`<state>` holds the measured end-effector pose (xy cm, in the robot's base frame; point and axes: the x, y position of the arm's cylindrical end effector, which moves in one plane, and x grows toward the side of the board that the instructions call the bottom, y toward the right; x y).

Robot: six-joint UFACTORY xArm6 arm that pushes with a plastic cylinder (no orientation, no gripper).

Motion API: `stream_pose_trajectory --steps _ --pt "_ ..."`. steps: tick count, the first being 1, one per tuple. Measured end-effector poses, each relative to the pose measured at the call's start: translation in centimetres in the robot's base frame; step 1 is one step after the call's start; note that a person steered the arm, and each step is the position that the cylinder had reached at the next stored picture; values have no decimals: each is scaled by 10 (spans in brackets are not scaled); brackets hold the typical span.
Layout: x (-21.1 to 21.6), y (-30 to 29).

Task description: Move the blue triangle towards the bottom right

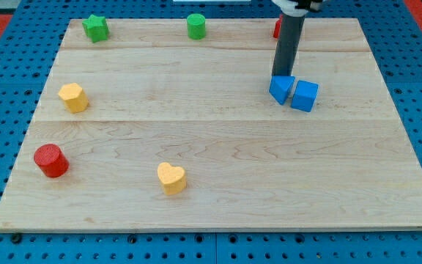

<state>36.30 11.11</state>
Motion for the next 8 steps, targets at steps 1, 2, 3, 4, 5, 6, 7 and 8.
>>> stream_pose_trajectory --steps 1,2,3,4,5,6,7,8 --pt "36 -21" --pt "79 -22" --pt "83 -1" --pt "74 12" --pt "111 29" --pt "148 33" --pt "172 34" --pt "167 4"
